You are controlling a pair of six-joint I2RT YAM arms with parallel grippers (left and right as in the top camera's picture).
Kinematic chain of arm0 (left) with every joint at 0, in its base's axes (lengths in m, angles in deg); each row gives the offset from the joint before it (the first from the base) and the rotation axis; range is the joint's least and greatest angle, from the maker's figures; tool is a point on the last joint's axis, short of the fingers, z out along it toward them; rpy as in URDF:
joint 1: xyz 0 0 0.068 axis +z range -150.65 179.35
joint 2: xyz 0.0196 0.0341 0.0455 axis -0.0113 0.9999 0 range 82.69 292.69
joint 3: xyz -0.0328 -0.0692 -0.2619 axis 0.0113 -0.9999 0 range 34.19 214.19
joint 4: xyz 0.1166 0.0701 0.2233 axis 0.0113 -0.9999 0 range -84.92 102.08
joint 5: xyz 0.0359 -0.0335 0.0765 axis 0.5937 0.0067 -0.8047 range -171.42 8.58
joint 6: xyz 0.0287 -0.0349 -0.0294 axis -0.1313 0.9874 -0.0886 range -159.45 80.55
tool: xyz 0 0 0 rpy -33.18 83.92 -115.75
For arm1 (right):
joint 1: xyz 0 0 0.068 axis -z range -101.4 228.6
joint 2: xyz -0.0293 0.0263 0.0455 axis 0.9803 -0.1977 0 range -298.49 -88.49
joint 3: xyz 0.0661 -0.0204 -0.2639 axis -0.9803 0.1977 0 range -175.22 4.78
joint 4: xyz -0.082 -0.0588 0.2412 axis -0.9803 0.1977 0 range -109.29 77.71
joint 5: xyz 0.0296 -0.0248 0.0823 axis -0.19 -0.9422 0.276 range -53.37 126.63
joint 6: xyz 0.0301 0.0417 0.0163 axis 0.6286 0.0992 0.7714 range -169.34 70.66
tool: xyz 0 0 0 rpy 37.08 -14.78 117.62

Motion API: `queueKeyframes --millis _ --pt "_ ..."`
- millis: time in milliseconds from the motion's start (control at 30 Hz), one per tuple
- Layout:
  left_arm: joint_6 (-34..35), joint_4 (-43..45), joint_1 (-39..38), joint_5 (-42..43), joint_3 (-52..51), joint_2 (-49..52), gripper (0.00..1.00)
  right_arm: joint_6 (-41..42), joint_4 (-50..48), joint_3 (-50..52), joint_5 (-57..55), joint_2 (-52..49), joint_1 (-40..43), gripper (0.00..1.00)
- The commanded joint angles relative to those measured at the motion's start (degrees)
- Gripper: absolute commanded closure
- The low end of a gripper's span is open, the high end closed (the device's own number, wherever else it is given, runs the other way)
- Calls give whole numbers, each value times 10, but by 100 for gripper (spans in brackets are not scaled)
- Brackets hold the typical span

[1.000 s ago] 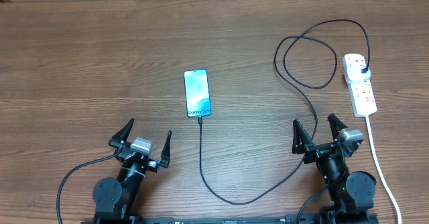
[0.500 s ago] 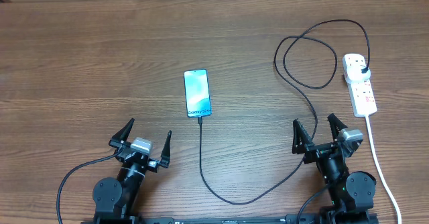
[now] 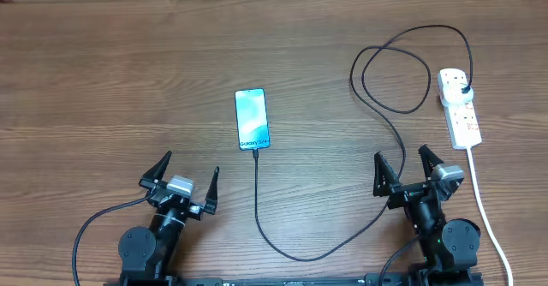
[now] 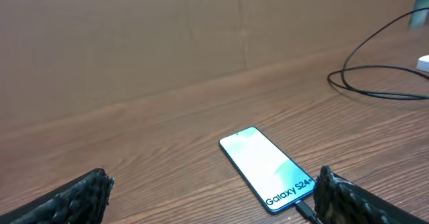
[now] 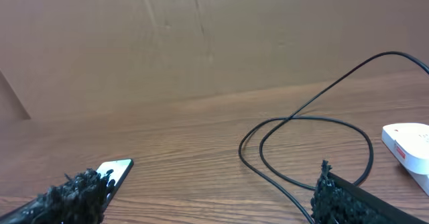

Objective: Plug charger to phone and switch on socket

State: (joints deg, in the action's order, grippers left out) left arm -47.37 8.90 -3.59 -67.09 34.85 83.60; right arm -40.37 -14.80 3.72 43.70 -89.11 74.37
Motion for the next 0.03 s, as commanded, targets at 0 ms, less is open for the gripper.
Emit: queueKeyframes --millis 0 --pt "-9 2 4 3 -4 -7 0 -3 -3 6 -5 5 -3 0"
